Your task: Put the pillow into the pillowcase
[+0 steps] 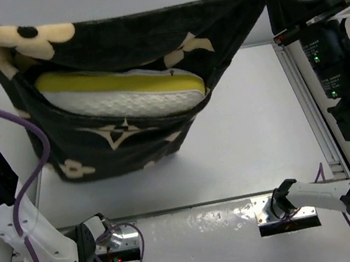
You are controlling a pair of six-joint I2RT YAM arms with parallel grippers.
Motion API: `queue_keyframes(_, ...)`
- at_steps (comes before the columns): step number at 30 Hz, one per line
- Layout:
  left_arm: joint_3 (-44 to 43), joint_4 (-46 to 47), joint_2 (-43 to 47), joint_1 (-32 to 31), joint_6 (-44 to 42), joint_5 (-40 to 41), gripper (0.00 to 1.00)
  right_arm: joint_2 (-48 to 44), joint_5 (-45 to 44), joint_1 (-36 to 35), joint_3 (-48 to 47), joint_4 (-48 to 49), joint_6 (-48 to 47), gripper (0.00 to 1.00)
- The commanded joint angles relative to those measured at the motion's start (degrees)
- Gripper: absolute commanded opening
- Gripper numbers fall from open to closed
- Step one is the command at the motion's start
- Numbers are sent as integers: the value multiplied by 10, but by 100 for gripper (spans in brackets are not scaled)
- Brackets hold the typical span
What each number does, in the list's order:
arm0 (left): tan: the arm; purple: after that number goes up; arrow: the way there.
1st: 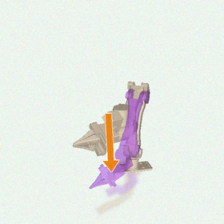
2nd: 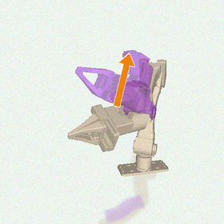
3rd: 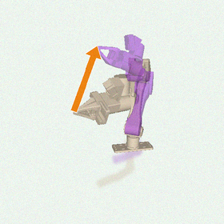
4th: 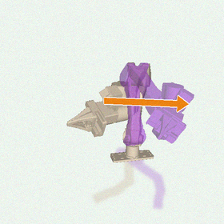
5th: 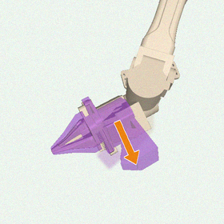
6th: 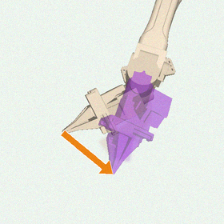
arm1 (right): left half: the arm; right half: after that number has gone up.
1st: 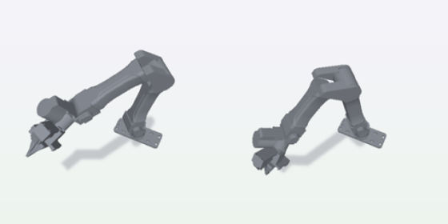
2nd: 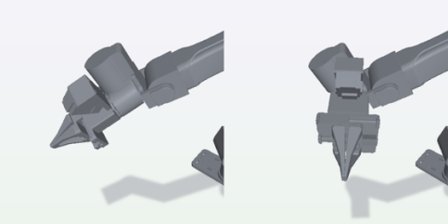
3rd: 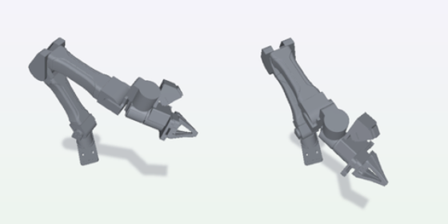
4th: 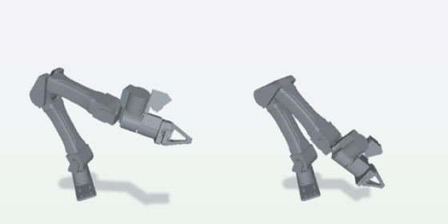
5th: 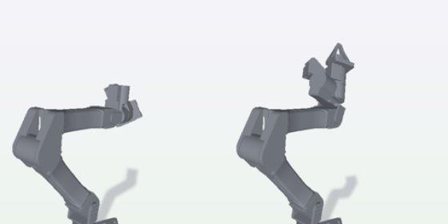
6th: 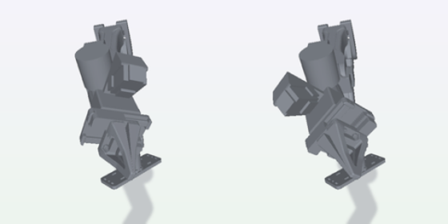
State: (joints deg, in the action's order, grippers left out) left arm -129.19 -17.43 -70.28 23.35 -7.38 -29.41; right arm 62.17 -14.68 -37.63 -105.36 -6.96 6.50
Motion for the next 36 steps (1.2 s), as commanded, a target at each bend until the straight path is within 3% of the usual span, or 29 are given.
queue_keyframes(1,86,69,-11,8,24,-37,0,4,-49,1,2,29,-61,0)
queue_keyframes(3,115,36,-36,-2,18,-39,0,37,-78,1,-4,0,-126,0)
queue_keyframes(4,105,-29,-82,-10,4,-35,0,51,-89,0,-11,-11,-141,0)
queue_keyframes(7,7,-134,-159,-46,-76,11,0,123,-87,-1,-102,-58,-142,0)
queue_keyframes(10,-86,-89,-177,-48,-48,35,0,189,-53,0,-282,-71,-129,0)
queue_keyframes(11,-91,-68,-175,-45,-39,41,0,198,-50,1,-294,-53,-132,0)
queue_keyframes(13,-82,-13,-159,-33,-25,58,0,183,-50,0,-279,-21,-134,0)
queue_keyframes(16,-21,38,-119,-16,4,67,0,108,-40,-1,-159,37,-127,0)
queue_keyframes(19,38,98,-66,-4,6,56,0,72,-34,-3,-152,40,-114,0)
queue_keyframes(24,37,150,-28,-1,3,49,0,39,-29,-3,-155,32,-117,0)
queue_keyframes(29,103,107,-35,-6,11,-15,0,10,-39,-3,-19,1,-98,0)
queue_keyframes(31,134,46,-62,-19,-9,-27,0,28,-41,-3,26,-34,-84,0)
queue_keyframes(32,138,-5,-73,-23,-24,-20,0,40,-42,-3,31,-47,-85,0)
queue_keyframes(36,106,-45,-106,-29,-61,22,0,120,-48,18,-49,-96,-84,0)
